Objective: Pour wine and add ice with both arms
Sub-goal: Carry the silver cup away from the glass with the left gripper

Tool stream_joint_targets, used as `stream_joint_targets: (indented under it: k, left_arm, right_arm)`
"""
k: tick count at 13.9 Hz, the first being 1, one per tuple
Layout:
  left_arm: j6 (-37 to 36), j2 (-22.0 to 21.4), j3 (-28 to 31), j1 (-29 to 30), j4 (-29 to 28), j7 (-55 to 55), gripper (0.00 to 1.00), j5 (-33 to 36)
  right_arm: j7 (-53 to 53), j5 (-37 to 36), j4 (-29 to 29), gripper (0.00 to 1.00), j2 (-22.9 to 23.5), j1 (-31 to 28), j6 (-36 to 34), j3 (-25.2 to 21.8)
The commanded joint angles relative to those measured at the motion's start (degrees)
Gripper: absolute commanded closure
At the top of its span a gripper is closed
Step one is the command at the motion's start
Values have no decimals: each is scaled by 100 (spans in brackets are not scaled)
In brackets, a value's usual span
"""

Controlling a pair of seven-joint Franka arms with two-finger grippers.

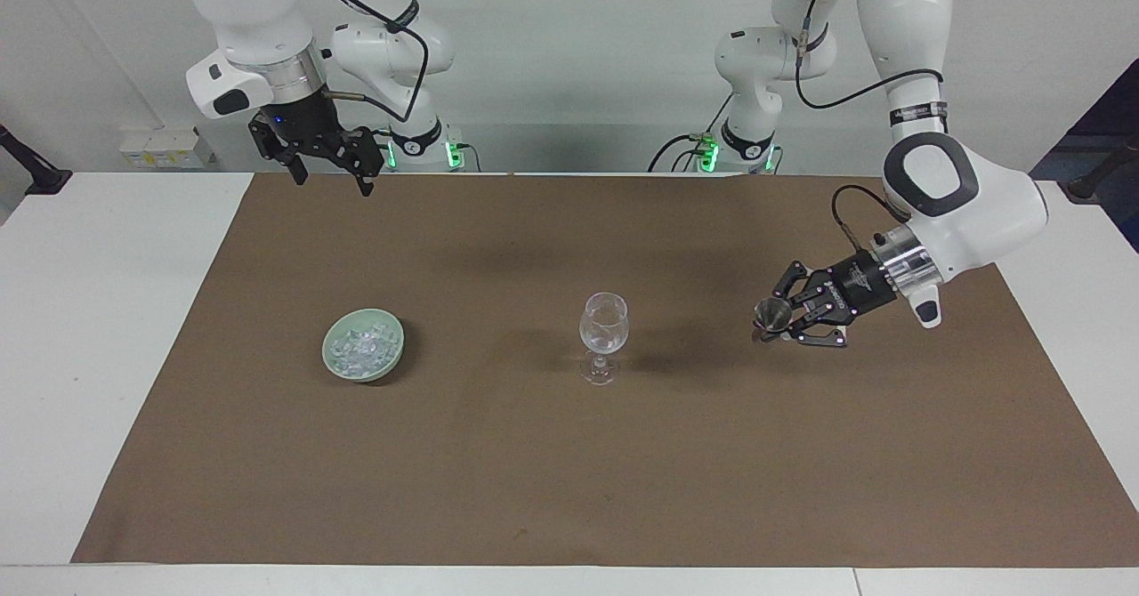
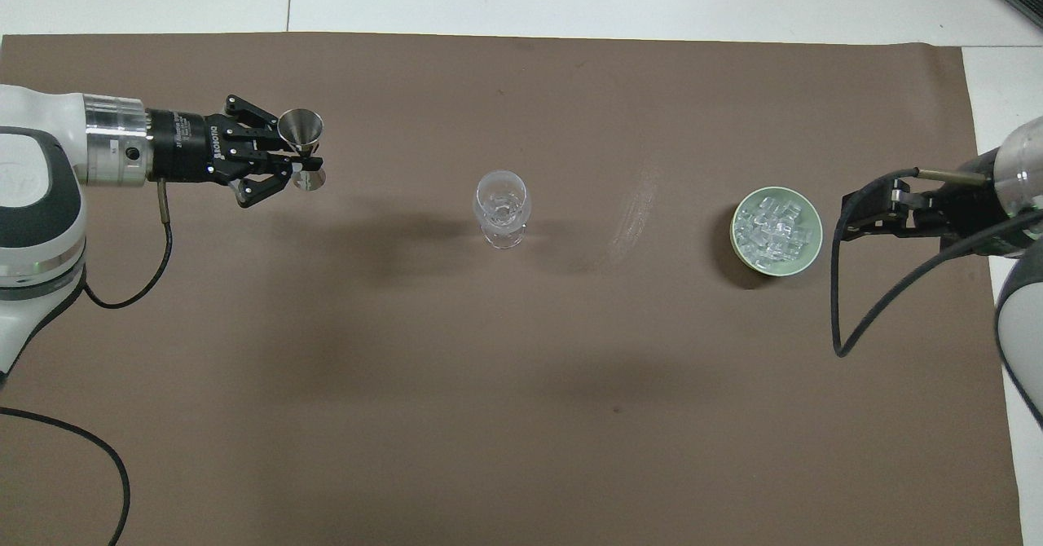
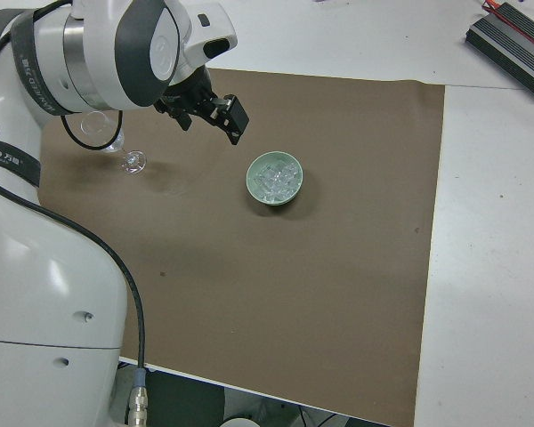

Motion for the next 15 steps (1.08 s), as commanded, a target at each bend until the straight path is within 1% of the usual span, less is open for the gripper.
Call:
stream_joint_targets:
  k: [1, 5, 7, 8, 9, 10, 11, 13, 15]
  left_arm:
    - [-281, -47, -56, 452, -335, 431, 100, -494]
    - [-738, 14, -56, 1006, -547, 1002, 100, -689]
    - [-1142, 163, -47, 1288, -565, 1520, 100, -777]
    - [-1170, 199, -47, 1332, -565, 1609, 100, -777]
    - [-1205, 304, -47, 1463, -565, 1663, 100, -838]
    - [-1318, 496, -65, 1717, -556, 1872, 100, -987]
    - [-1407, 629, -56, 1798, -556, 2100, 100, -1110]
    - [-1399, 656, -56, 1816, -556, 2173, 100, -1163]
    - [-1399, 700, -56, 1886, -608, 2304, 100, -1321]
  right_arm:
    - [-90, 116, -21, 0, -20, -96, -9, 41]
    - [-125, 116, -21, 0, -20, -96, -9, 32]
    - [-117, 116, -21, 0, -11, -184, -17, 15]
    - [-125, 107, -13, 0, -11, -167, -9, 15]
    - [-143, 116, -47, 0, -20, -175, 9, 15]
    - [-152, 116, -48, 0, -11, -210, 61, 15]
    - [-161, 116, -65, 0, -11, -271, 166, 15]
    - [-370, 116, -144, 0, -20, -289, 473, 15]
    - [-555, 116, -162, 0, -11, -377, 571, 15]
